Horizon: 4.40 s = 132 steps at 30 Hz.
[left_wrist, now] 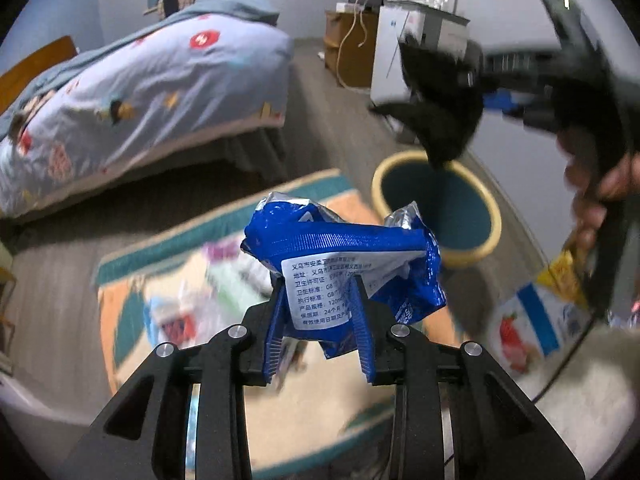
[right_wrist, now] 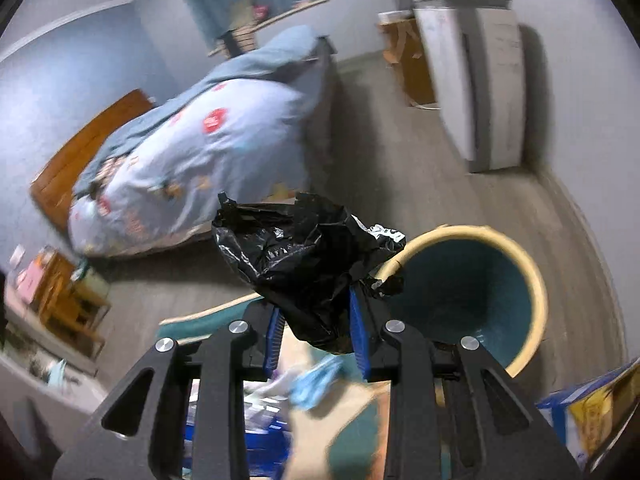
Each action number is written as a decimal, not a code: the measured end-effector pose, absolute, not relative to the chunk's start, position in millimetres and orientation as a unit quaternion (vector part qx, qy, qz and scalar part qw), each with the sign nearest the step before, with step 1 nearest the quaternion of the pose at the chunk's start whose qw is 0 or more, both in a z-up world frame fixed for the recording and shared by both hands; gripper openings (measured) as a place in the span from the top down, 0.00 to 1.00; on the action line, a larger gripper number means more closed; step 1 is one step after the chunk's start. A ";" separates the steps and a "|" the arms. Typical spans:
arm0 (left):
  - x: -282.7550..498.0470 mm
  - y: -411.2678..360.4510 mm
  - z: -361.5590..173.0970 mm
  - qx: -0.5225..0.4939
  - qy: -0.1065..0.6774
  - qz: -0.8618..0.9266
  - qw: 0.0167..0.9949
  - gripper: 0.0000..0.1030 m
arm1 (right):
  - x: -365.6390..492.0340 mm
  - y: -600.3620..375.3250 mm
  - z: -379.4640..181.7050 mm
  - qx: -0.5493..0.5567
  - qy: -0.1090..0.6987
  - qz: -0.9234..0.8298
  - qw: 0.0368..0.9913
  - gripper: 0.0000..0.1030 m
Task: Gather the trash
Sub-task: 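Carry the black bag and blue wipes packet over the bin and release both, then grasp the white tissue with the right tool while the left tool grasps the clear plastic bag, then carry the tissue and clear bag over the bin and open both tools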
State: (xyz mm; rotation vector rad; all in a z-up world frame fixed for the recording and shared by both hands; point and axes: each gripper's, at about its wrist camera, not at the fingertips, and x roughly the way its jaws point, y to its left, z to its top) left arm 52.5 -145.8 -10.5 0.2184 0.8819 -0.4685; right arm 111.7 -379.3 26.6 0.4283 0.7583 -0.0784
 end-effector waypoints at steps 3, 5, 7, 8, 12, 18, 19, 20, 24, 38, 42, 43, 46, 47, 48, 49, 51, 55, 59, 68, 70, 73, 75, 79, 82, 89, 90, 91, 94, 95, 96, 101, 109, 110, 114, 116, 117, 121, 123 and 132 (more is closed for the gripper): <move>79.2 -180.4 -9.7 0.117 0.417 -0.228 0.872 0.69 | 120.8 -408.2 7.4 0.209 0.378 -0.069 0.899 0.73; 95.1 -203.4 -15.6 0.131 0.418 -0.230 0.869 0.68 | 126.0 -423.9 -5.7 0.214 0.388 -0.081 0.893 0.73; 110.5 -230.3 -25.5 0.146 0.423 -0.233 0.863 0.68 | 133.3 -438.7 -16.7 0.212 0.395 -0.101 0.888 0.72; 117.7 -241.5 -30.6 0.151 0.426 -0.236 0.860 0.68 | 135.5 -442.6 -20.5 0.207 0.397 -0.109 0.887 0.73; 145.9 -285.0 -47.4 0.161 0.435 -0.237 0.854 0.68 | 148.0 -466.8 -46.7 0.207 0.417 -0.137 0.874 0.72; 169.8 -323.1 -75.9 0.170 0.452 -0.231 0.845 0.68 | 154.4 -483.2 -73.5 0.218 0.443 -0.144 0.858 0.72; 171.6 -327.2 -80.0 0.171 0.454 -0.230 0.844 0.68 | 155.3 -484.6 -76.5 0.218 0.445 -0.144 0.856 0.72; 173.2 -330.7 -83.5 0.174 0.455 -0.228 0.843 0.68 | 154.6 -485.1 -78.4 0.219 0.447 -0.145 0.855 0.72; 174.0 -342.3 -94.2 0.175 0.460 -0.238 0.837 0.66 | 159.3 -486.7 -85.4 0.222 0.455 -0.147 0.850 0.69; 166.5 -295.4 -77.9 0.133 0.449 -0.220 0.856 0.32 | 159.4 -479.0 -75.9 0.222 0.449 -0.142 0.854 0.28; 162.6 -265.2 -68.3 0.123 0.441 -0.206 0.865 0.23 | 160.8 -467.7 -69.8 0.207 0.449 -0.133 0.859 0.19; 162.0 -257.4 -66.2 0.121 0.440 -0.202 0.867 0.22 | 160.8 -465.4 -68.7 0.205 0.449 -0.130 0.860 0.18; 161.6 -226.9 -58.7 0.121 0.430 -0.180 0.876 0.17 | 162.5 -454.5 -62.7 0.194 0.444 -0.121 0.866 0.15; 161.5 -218.8 -55.9 0.121 0.427 -0.174 0.879 0.16 | 163.3 -449.9 -60.6 0.188 0.443 -0.119 0.869 0.14; 161.7 -207.1 -53.3 0.123 0.425 -0.164 0.882 0.16 | 164.4 -445.4 -58.8 0.182 0.442 -0.116 0.871 0.14; 161.5 -199.0 -51.6 0.123 0.423 -0.159 0.883 0.15 | 165.6 -441.8 -57.6 0.178 0.441 -0.113 0.872 0.13; 163.5 -179.5 -48.3 0.125 0.422 -0.145 0.886 0.15 | 168.6 -434.3 -56.0 0.170 0.441 -0.107 0.875 0.12; 162.4 -145.5 -44.8 0.122 0.424 -0.124 0.889 0.15 | 174.6 -417.7 -54.7 0.147 0.445 -0.094 0.878 0.11; 156.8 -113.4 -44.2 0.119 0.422 -0.109 0.892 0.14 | 179.8 -395.8 -52.3 0.125 0.446 -0.070 0.883 0.09; 149.7 -52.5 -53.9 0.060 0.428 -0.082 0.898 0.14 | 190.2 -344.8 -61.3 0.076 0.467 -0.008 0.881 0.08; 150.0 -42.5 -53.1 0.044 0.425 -0.084 0.900 0.14 | 191.5 -337.0 -64.7 0.067 0.473 -0.003 0.879 0.08; 149.1 -33.9 -55.6 0.037 0.427 -0.090 0.899 0.13 | 195.2 -325.9 -72.5 0.067 0.488 0.005 0.870 0.08; 148.8 -29.7 -60.7 0.038 0.434 -0.092 0.895 0.13 | 197.2 -321.3 -77.4 0.073 0.496 0.008 0.865 0.08; 144.6 -25.5 -76.9 0.044 0.459 -0.097 0.882 0.13 | 200.8 -306.6 -88.9 0.073 0.516 0.013 0.853 0.08; 139.5 -25.1 -85.1 0.047 0.471 -0.105 0.875 0.13 | 203.6 -292.1 -95.7 0.066 0.527 0.025 0.847 0.08; 130.0 -28.5 -107.0 0.059 0.505 -0.135 0.850 0.26 | 204.6 -245.8 -108.8 0.042 0.547 0.088 0.831 0.09; 127.3 -31.4 -111.6 0.065 0.511 -0.144 0.845 0.29 | 204.7 -238.6 -111.2 0.040 0.551 0.098 0.828 0.13; 125.1 -34.1 -115.8 0.074 0.517 -0.152 0.839 0.31 | 205.0 -231.2 -113.4 0.039 0.556 0.108 0.823 0.14; 120.9 -40.6 -126.3 0.093 0.528 -0.164 0.828 0.37 | 203.5 -214.9 -119.3 0.042 0.568 0.128 0.812 0.23; 120.2 -41.1 -129.1 0.096 0.531 -0.167 0.825 0.38 | 203.3 -209.1 -122.4 0.045 0.574 0.134 0.807 0.27; 119.5 -41.1 -132.0 0.098 0.535 -0.170 0.822 0.40 | 203.7 -204.3 -124.9 0.048 0.579 0.137 0.802 0.30; 118.2 -39.4 -136.0 0.100 0.547 -0.182 0.811 0.71 | 204.5 -186.4 -142.4 0.053 0.613 0.145 0.774 0.43; 119.1 -36.8 -126.9 0.097 0.543 -0.193 0.812 0.93 | 202.5 -173.2 -159.0 0.054 0.645 0.151 0.748 0.76; 118.8 -36.6 -124.6 0.096 0.540 -0.192 0.814 0.93 | 201.0 -173.6 -156.9 0.054 0.642 0.151 0.749 0.77; 114.0 -36.1 -110.7 0.097 0.522 -0.192 0.825 0.94 | 194.6 -172.9 -138.6 0.046 0.625 0.159 0.763 0.78; 112.1 -35.0 -104.1 0.098 0.513 -0.191 0.831 0.95 | 190.3 -175.3 -125.6 0.053 0.614 0.160 0.771 0.78; 111.5 -34.6 -99.8 0.097 0.508 -0.191 0.835 0.95 | 189.7 -177.0 -121.2 0.055 0.610 0.160 0.774 0.78; 106.3 -34.7 -82.2 0.093 0.486 -0.193 0.847 0.95 | 182.1 -185.3 -95.3 0.071 0.586 0.156 0.792 0.78; 103.7 -35.2 -72.5 0.088 0.473 -0.196 0.854 0.95 | 177.3 -194.7 -80.7 0.085 0.571 0.153 0.802 0.78; 99.6 -48.1 -30.1 0.068 0.418 -0.208 0.882 0.95 | 150.4 -239.7 -24.3 0.102 0.508 0.117 0.847 0.78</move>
